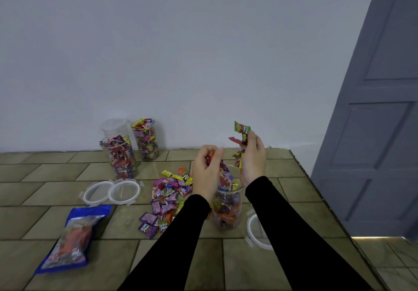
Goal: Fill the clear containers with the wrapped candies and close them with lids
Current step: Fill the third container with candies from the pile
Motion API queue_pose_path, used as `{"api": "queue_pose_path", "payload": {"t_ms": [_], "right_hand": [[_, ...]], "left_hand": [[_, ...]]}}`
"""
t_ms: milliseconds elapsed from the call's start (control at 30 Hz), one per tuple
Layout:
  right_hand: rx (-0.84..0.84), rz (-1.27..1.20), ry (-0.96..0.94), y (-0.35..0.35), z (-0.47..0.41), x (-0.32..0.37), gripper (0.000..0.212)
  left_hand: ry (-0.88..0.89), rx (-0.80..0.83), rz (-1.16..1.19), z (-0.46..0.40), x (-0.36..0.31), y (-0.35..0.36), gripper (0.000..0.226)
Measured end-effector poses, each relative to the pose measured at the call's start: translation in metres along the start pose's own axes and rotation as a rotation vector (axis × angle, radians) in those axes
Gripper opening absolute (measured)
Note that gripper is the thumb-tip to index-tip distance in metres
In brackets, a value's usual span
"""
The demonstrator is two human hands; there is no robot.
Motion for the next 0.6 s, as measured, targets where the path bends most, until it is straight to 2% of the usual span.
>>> {"api": "queue_pose_path", "payload": {"t_ms": [133, 267, 367, 500, 567, 600], "right_hand": [[-0.001, -0.004, -0.001, 0.0, 0.0, 0.001, 0.028], [-0.004, 0.019, -0.01, 0.0, -0.001, 0.0, 0.03], [0.0, 0.016, -0.013, 0.0, -0.001, 0.0, 0.029], [0.003, 0.039, -0.012, 0.0, 0.001, 0.0, 0.029], [0.006, 0.046, -0.01, 0.0, 0.0, 0.0, 0.028], [0.005, 0.054, -0.004, 0.0, 0.0, 0.0, 0.028]], "left_hand": [[0.028, 0.04, -0.027, 0.0, 0.001, 0.0, 0.033], [-0.04, 0.05, -0.02, 0.0, 0.004, 0.001, 0.036], [-0.034, 0.02, -0.008, 0.0, 0.007, 0.002, 0.037], [0.014, -0.098, 0.014, 0.008, 0.014, -0.003, 0.035], [-0.068, -0.055, 0.055, 0.016, 0.029, -0.005, 0.04], [-0.182, -0.021, 0.124, 0.02, 0.035, -0.004, 0.047]]}}
Point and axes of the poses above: each hand's wrist, its own z-axis away from the middle knuckle, its own y-axis out of the palm, x = y × z, the point moved 2 cm from there along -z, towards the middle knuckle, and after that the axes turned 11 degrees about y, right-handed, at the moved point
